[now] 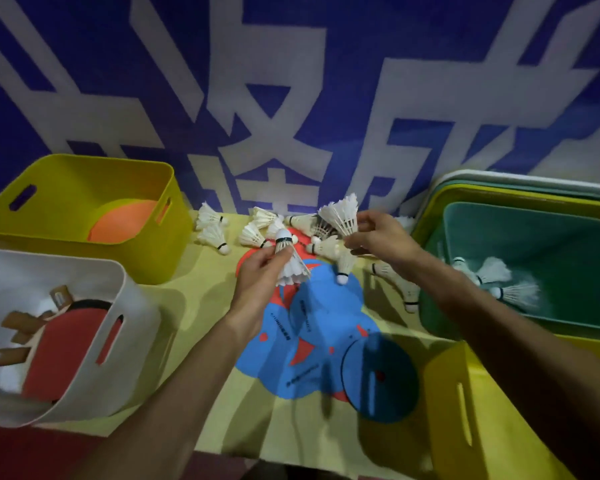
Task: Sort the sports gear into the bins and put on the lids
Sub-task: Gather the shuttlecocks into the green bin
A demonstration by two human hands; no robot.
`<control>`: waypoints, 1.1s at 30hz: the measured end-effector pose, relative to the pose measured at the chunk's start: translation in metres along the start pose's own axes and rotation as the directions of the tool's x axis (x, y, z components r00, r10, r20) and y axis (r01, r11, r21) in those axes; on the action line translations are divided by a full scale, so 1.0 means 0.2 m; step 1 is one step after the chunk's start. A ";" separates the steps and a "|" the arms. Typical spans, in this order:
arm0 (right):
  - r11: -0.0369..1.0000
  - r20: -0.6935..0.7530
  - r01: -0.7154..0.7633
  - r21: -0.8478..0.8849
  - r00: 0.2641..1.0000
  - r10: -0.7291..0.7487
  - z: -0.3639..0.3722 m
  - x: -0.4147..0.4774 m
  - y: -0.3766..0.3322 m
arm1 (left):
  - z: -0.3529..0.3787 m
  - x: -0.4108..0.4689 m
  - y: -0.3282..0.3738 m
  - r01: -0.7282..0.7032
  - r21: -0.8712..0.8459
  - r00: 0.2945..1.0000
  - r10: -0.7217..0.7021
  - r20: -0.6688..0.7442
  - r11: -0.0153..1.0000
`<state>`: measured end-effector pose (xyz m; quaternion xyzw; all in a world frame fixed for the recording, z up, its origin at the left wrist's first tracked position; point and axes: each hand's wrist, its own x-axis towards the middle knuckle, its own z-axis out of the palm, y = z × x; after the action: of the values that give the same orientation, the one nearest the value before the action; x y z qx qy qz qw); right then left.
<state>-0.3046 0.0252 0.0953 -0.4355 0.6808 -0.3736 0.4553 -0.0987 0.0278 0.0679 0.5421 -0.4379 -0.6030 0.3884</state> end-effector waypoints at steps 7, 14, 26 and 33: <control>0.985 -0.172 -0.012 0.172 0.984 0.042 -0.54 -0.26 0.09 | 0.53 -0.11 0.11 0.069 -0.041 0.988 -0.062 0.143 0.997; 0.958 -0.312 -0.046 0.284 0.940 0.137 -0.91 -0.42 0.31 | 0.99 -0.19 0.17 0.222 -0.068 0.896 -0.176 0.407 0.973; 0.960 -0.487 -0.170 0.220 0.834 0.260 -1.19 -0.52 0.52 | 1.37 -0.16 0.14 0.105 0.256 0.855 -0.219 0.471 0.961; 0.959 -0.467 -0.188 0.214 0.842 0.270 -1.15 -0.48 0.52 | 1.33 -0.13 0.11 -0.040 0.320 0.861 -0.130 0.492 0.947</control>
<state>-0.5286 0.1762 0.1010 -0.2038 0.7890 -0.4679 0.3421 -0.3598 0.0731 0.1048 0.4301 -0.6030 -0.6543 0.1522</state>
